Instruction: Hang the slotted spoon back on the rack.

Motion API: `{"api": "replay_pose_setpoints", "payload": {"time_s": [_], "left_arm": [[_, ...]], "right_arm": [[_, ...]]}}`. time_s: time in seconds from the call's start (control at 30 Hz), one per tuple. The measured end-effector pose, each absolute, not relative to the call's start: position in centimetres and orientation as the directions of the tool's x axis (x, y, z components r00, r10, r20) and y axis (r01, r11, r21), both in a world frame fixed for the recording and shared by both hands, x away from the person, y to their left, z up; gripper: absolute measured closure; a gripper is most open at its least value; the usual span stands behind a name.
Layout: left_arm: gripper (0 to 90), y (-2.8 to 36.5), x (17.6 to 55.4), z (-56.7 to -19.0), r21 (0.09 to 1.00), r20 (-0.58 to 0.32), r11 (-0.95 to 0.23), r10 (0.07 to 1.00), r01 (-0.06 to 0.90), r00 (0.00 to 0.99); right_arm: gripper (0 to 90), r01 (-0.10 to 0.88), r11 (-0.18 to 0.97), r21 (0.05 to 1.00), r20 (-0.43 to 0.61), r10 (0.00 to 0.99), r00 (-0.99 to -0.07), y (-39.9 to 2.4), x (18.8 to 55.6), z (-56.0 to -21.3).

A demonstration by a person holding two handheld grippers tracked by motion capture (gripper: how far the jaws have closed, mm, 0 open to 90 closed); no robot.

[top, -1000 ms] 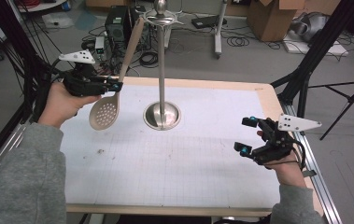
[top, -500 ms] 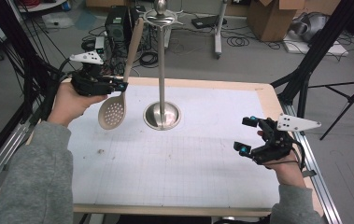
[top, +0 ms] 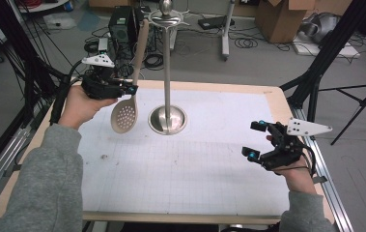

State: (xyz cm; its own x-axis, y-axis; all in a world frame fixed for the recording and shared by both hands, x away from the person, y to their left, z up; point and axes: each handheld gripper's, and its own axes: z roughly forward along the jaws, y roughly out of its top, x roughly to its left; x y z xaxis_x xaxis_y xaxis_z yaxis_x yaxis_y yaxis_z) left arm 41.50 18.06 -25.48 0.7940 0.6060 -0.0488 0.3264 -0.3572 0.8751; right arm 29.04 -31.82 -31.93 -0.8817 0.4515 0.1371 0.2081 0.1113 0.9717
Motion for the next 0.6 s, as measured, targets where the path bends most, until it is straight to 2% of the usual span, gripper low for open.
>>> {"api": "replay_pose_setpoints", "payload": {"time_s": [0.6], "left_arm": [[76.5, 17.36, 41.78, -26.01, 0.876, -0.044, -0.349, 0.630, 0.333, 0.775]], "right_arm": [[0.2, 0.207, 0.111, 0.972, 0.136, 0.451, -0.882, -31.84, 29.03, -31.93]]}}
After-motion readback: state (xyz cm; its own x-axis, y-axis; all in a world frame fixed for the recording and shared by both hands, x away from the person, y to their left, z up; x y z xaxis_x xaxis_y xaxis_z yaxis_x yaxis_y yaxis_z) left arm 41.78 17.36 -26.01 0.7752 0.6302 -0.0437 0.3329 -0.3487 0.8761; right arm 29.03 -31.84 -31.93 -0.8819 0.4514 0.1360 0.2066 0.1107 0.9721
